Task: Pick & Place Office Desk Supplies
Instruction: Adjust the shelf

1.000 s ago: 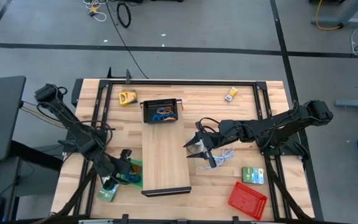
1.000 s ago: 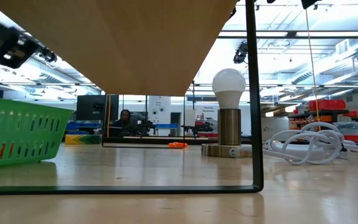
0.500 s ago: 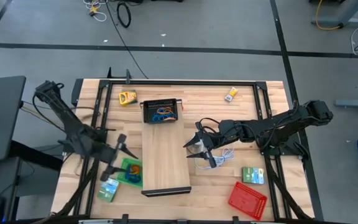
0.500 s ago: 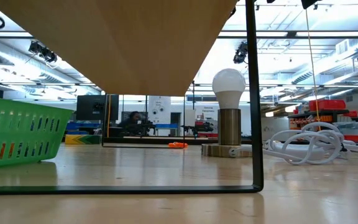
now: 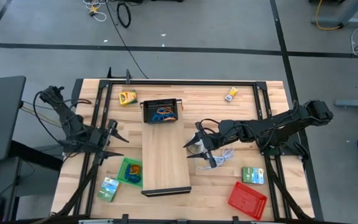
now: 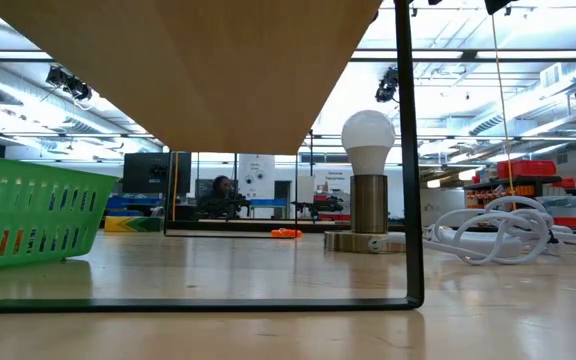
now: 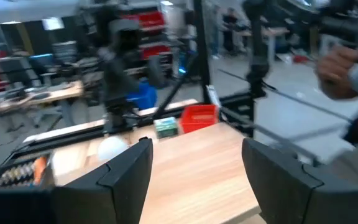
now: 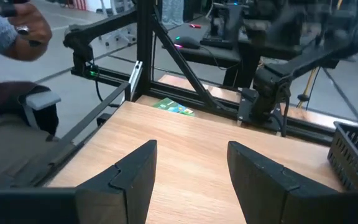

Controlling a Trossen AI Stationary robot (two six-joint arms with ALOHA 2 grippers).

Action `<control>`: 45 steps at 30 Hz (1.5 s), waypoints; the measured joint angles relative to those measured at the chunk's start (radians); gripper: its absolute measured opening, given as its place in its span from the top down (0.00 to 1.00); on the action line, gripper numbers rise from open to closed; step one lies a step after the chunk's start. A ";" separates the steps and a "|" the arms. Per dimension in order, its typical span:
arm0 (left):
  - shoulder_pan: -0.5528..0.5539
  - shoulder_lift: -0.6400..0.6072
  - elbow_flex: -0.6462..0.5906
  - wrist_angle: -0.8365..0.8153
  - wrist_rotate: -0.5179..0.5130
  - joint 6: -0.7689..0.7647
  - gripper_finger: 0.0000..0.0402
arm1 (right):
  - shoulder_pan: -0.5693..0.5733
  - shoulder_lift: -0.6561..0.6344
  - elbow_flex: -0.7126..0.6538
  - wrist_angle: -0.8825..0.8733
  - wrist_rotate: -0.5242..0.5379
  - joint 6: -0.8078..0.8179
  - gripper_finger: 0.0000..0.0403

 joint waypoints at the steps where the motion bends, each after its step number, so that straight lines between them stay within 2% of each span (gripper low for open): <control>1: 0.009 -0.028 -0.042 0.033 -0.014 -0.002 0.37 | 0.000 0.000 0.000 0.000 0.000 -0.015 0.49; 4: 0.037 -0.111 -0.148 0.119 -0.043 -0.009 0.37 | -0.008 0.000 0.000 -0.004 0.000 -0.056 0.49; 7: 0.064 -0.188 -0.202 0.139 -0.061 -0.013 0.37 | -0.036 -0.013 0.000 -0.028 0.002 -0.085 0.49; 15: 0.154 -0.281 -0.226 0.035 -0.131 -0.040 0.37 | -0.185 -0.115 -0.009 -0.173 0.000 -0.149 0.49; 20: 0.240 -0.280 -0.227 -0.067 -0.138 -0.152 0.37 | -0.334 -0.194 -0.107 -0.190 -0.062 -0.167 0.49; 24: 0.312 -0.280 -0.227 -0.105 -0.136 -0.217 0.37 | -0.469 -0.253 -0.217 -0.130 -0.112 -0.162 0.49; 29: 0.400 -0.273 -0.227 -0.112 -0.128 -0.289 0.37 | -0.595 -0.303 -0.358 0.063 -0.134 -0.129 0.49; 32: 0.451 -0.260 -0.227 -0.113 -0.121 -0.338 0.37 | -0.657 -0.304 -0.410 0.146 -0.097 -0.115 0.49; 39: 0.558 -0.195 -0.227 -0.116 -0.117 -0.405 0.37 | -0.802 -0.293 -0.422 0.165 -0.075 -0.024 0.49; 45: 0.643 -0.128 -0.227 -0.076 -0.049 -0.366 0.37 | -0.890 -0.217 -0.359 0.144 -0.102 0.060 0.50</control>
